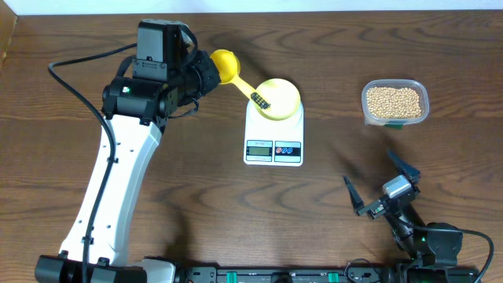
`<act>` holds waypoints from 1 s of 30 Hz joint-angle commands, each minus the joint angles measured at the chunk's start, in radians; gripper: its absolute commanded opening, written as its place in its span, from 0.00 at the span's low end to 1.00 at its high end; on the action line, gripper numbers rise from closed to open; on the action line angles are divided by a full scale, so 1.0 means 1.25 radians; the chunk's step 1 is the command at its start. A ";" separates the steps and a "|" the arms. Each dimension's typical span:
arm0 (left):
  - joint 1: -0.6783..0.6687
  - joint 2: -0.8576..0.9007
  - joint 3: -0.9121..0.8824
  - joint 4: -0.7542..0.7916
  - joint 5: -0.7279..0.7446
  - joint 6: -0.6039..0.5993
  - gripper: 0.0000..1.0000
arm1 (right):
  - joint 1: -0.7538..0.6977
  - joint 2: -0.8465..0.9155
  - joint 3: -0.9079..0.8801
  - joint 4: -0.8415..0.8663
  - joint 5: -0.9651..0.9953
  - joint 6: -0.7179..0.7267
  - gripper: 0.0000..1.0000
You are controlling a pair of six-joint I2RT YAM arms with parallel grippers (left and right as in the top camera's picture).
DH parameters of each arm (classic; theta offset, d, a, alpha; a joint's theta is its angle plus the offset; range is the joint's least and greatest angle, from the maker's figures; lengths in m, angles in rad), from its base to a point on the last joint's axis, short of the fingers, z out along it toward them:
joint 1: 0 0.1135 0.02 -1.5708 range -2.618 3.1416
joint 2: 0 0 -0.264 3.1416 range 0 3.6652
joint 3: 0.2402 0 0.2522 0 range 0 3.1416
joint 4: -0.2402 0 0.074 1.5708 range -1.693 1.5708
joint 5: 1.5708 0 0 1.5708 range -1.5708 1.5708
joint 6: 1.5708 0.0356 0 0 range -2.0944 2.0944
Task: Scoop item into bowl and weigh 50g on scale
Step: 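Carry the scoop toward the scale while the right gripper approaches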
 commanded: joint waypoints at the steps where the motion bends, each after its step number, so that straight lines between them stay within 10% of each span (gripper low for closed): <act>1: -0.002 0.008 -0.006 0.010 0.009 -0.005 0.08 | 0.002 -0.004 -0.001 0.056 -0.066 0.166 0.99; 30: -0.028 0.017 -0.006 0.093 0.009 -0.016 0.08 | 0.003 0.907 0.591 0.296 -0.521 0.418 0.99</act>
